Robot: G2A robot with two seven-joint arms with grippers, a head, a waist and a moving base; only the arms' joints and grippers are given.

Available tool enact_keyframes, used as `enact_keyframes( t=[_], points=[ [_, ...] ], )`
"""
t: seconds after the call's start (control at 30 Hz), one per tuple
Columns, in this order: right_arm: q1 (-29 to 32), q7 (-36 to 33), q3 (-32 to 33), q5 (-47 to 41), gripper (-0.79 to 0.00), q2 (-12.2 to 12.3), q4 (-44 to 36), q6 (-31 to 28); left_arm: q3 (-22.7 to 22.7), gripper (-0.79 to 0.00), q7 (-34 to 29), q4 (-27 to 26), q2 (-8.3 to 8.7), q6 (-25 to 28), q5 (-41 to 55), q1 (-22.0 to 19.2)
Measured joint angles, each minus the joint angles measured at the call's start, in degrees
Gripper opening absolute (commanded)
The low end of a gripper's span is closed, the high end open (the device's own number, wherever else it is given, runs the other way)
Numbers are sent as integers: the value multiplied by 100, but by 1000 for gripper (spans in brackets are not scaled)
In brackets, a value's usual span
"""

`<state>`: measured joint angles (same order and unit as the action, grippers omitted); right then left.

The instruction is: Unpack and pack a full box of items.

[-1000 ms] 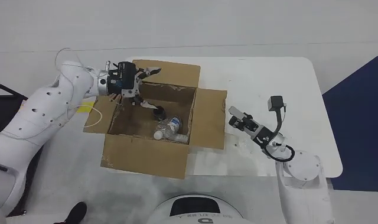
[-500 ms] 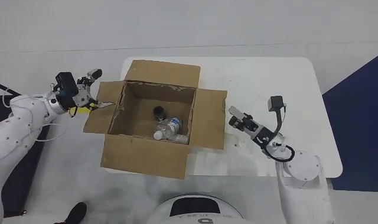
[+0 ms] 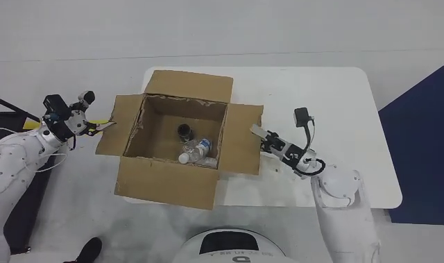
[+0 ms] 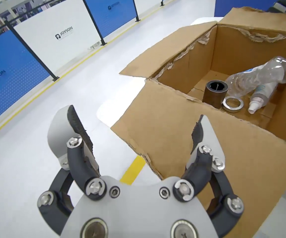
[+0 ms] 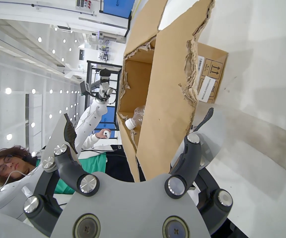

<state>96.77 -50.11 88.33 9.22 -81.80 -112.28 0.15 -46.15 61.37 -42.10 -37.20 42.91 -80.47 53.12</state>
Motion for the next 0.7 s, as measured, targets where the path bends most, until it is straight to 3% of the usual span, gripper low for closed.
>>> enact_keyframes(
  t=[0.37,0.53,0.7],
  points=[
    [178,-258,-483,-993,0,67,-601,-1078,198,0,-86,505,-270,87,62,-165],
    [-94,-354,-1192,-672,0,76,-630,-1036,256,0,-60,552,-339,61,25,-278],
    [-786,-292,-2047,-214,0,36,-60,-579,289,0,-60,715,-384,61,14,-416]
  ],
)
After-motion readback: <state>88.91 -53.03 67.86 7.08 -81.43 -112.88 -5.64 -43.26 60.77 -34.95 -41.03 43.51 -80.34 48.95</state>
